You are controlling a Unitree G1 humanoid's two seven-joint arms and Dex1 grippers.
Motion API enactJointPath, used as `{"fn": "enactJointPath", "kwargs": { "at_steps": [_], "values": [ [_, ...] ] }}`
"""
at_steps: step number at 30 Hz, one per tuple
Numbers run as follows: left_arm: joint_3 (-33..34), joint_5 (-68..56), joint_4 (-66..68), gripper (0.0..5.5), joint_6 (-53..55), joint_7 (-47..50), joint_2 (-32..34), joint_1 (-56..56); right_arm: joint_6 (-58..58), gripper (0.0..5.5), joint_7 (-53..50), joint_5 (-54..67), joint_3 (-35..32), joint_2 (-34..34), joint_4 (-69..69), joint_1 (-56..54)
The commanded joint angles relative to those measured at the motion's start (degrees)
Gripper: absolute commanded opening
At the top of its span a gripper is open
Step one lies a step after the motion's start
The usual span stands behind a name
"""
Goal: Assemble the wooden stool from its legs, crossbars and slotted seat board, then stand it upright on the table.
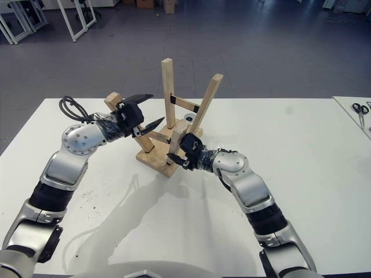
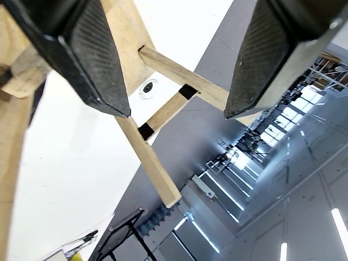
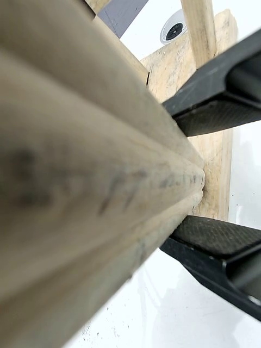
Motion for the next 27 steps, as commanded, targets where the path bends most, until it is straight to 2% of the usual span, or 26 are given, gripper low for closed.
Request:
{"fn": "enactJointPath", "kwargs": {
  "at_steps": [1,9,20,27],
  "values": [
    [-0.9,1.9,0.9,3.19,-0.9,-0.7,-0.7,-0.9,5.8,2.03,-0.4,-3.7,2.2,-2.3,5.3,2.3],
    [-2.6,6.5,2.6,3.19,-1.9,-1.0,0.1,0.4,6.8,2.03,-0.6,-4.0,2.9,-2.4,6.0,1.5],
    [-13.0,20.9,4.9,3.19,-5.9,-2.8,1.4,4.0,7.9,2.03,-0.4,-3.7,3.2,-3.3,5.2,2.7],
    [-16.3,26.7,8.1,3.19,-7.6,-2.7,1.5,6.6,6.1,2.03,-0.6,-5.3,4.0,-4.7,4.9,3.9]
  ]
}}
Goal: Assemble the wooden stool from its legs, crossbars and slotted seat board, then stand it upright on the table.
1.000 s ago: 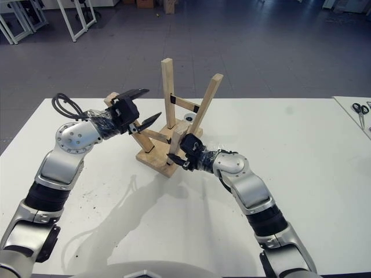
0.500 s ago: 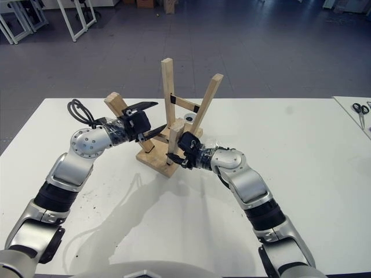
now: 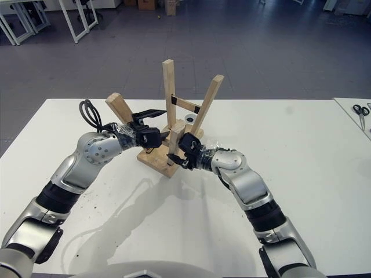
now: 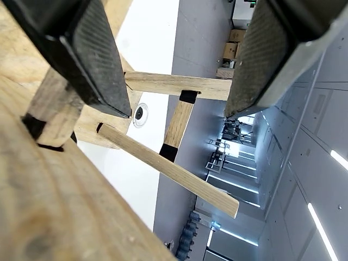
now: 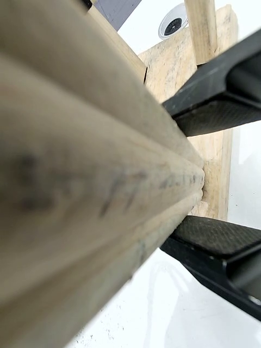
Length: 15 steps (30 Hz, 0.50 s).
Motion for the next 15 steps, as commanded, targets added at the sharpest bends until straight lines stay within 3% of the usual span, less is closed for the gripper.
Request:
{"fn": "enactJointPath", "kwargs": {
  "at_steps": [1,5,15],
  "values": [
    [-7.8,4.2,6.6,3.19,-0.2,-4.2,0.6,7.1,3.9,2.03,-0.5,-4.7,2.1,-4.3,3.4,5.6],
    [-9.5,5.6,9.1,3.19,-2.6,-4.7,0.5,7.3,1.5,2.03,-0.5,-4.2,0.8,-6.3,2.7,11.3],
    [-10.4,5.0,12.8,3.19,-2.9,-5.3,-0.3,7.0,5.9,2.03,6.8,-8.7,11.2,-5.2,17.5,-1.4]
  ]
}}
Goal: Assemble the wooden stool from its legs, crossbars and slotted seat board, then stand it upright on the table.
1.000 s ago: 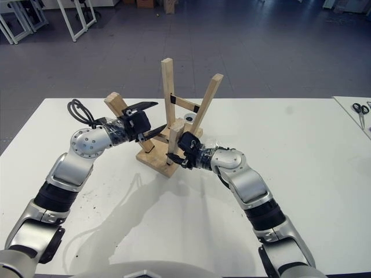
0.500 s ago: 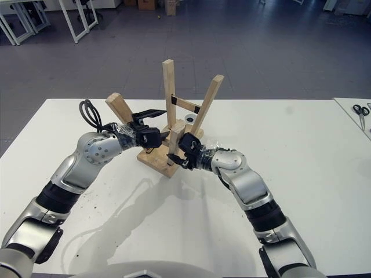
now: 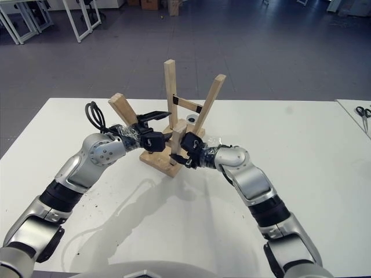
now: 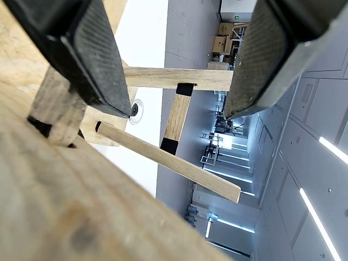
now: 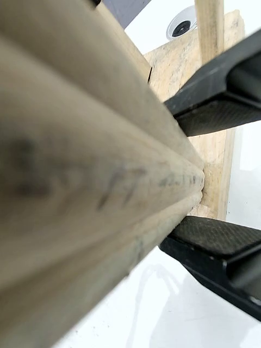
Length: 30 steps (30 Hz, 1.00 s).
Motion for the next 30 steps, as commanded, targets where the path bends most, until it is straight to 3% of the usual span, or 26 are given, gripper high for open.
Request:
{"fn": "enactJointPath", "kwargs": {
  "at_steps": [1,11,22,30],
  "values": [
    [-9.0,3.2,9.6,3.19,1.5,-7.6,0.0,8.2,8.9,2.03,1.5,-9.1,10.0,-2.4,13.0,3.5],
    [-8.9,2.2,10.4,3.19,0.8,-7.2,0.2,9.1,7.7,2.03,0.1,-8.5,10.0,-1.1,18.3,6.5],
    [0.4,-5.2,3.4,3.19,-2.9,-0.9,-1.2,4.6,9.4,2.03,-5.3,-4.9,0.0,-2.5,4.3,5.0],
    [6.7,-0.7,-4.2,3.19,-1.0,5.3,-2.3,-2.7,11.5,2.03,-5.9,-4.4,-0.3,-2.7,2.0,6.1]
  ]
}}
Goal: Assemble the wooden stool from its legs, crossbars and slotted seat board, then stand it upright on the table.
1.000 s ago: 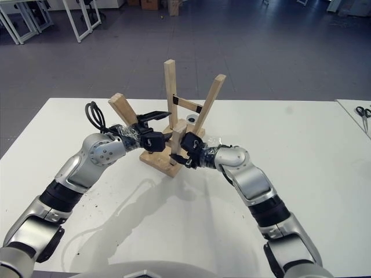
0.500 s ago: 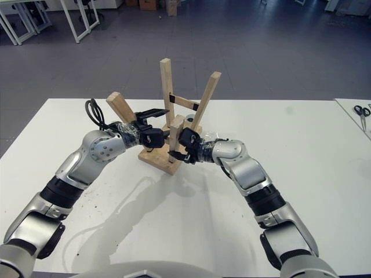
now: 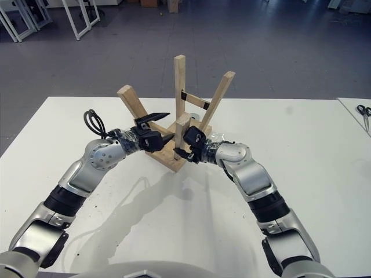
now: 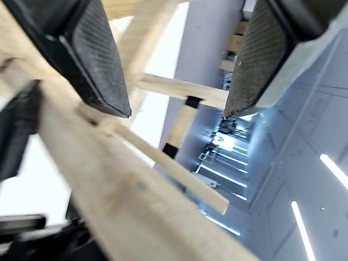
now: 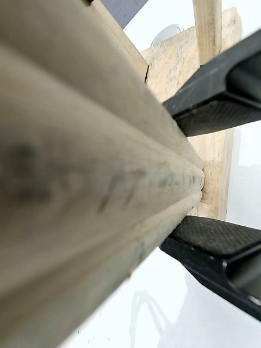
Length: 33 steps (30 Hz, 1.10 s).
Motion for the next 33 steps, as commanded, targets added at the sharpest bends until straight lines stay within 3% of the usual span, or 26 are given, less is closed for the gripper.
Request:
{"fn": "enactJointPath", "kwargs": {
  "at_steps": [1,6,15,19,23,27,30,33],
  "values": [
    [2.7,4.2,-3.5,3.19,1.5,1.7,0.3,-6.1,7.9,2.03,-1.0,-4.4,2.5,-3.6,3.0,5.5],
    [1.0,8.1,0.5,3.19,0.3,2.6,0.0,-9.2,8.2,2.03,-1.1,-4.3,3.2,-3.9,2.2,6.6],
    [-11.3,11.1,17.8,3.19,-6.1,-6.8,0.6,-4.1,9.8,2.03,-2.2,-3.9,3.4,-3.3,1.3,6.9],
    [-2.0,6.4,12.7,3.19,-8.5,3.6,-0.8,-6.5,9.9,2.03,-2.7,-3.7,2.9,-3.3,1.6,7.3],
    [11.8,0.4,-1.0,3.19,-9.1,12.2,0.0,-7.9,9.5,2.03,-2.4,-3.5,2.0,-4.0,1.9,7.8],
    [24.7,-1.0,-0.7,3.19,-5.0,14.4,8.2,-8.5,9.2,2.03,-1.8,-2.9,1.0,-4.6,0.9,8.3],
    [26.7,-1.6,9.1,3.19,-5.6,14.6,11.9,-6.2,7.8,2.03,-0.3,-2.2,0.7,-5.0,-1.0,9.4],
    [24.3,-3.2,22.8,3.19,-8.0,13.4,10.6,-3.9,6.8,2.03,1.8,-1.5,0.7,-5.8,-3.2,10.0]
  ]
}}
